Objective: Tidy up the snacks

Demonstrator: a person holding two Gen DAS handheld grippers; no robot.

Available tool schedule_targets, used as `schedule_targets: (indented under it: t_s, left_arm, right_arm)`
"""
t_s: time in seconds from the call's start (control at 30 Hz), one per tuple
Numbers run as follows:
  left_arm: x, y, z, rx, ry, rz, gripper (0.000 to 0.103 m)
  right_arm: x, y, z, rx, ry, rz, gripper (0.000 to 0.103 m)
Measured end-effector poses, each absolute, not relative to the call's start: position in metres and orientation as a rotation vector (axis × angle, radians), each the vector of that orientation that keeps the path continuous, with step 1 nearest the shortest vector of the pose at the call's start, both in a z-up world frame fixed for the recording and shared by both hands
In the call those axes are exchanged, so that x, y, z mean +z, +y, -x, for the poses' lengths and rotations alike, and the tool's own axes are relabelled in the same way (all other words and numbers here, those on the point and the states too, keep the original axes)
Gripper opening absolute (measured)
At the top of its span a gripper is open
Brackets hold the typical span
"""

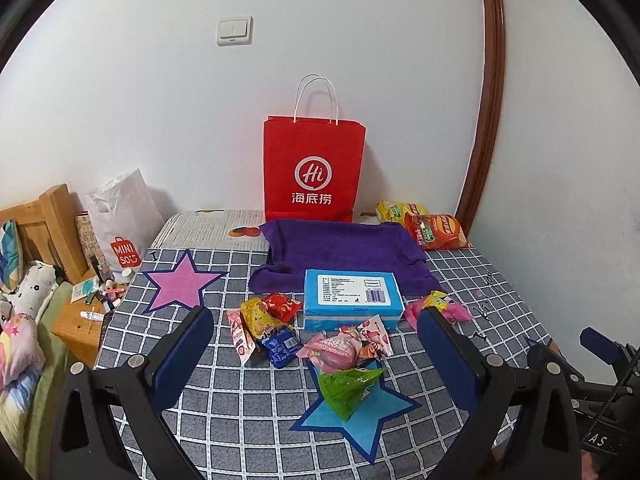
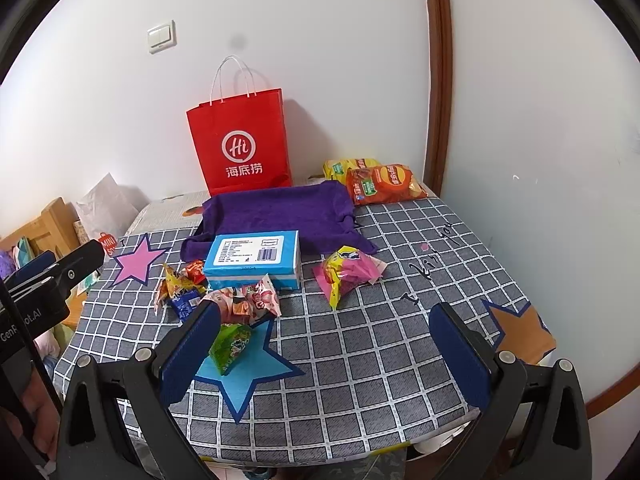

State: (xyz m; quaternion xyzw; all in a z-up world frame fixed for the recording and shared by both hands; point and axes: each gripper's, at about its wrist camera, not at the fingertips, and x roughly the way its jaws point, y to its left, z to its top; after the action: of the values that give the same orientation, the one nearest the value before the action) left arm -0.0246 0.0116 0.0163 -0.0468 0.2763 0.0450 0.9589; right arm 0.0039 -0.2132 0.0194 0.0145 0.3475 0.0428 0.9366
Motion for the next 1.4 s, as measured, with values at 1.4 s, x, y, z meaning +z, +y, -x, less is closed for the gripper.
schedule_targets:
  t_s: [1.4]
  left_arm:
    - [0.0171, 0.0129, 0.0218, 0.098, 0.568, 0.075, 0.102]
  right_arm:
    - [0.0264, -0.2061, -0.0042, 0.095, 0.689, -0.035, 0.103]
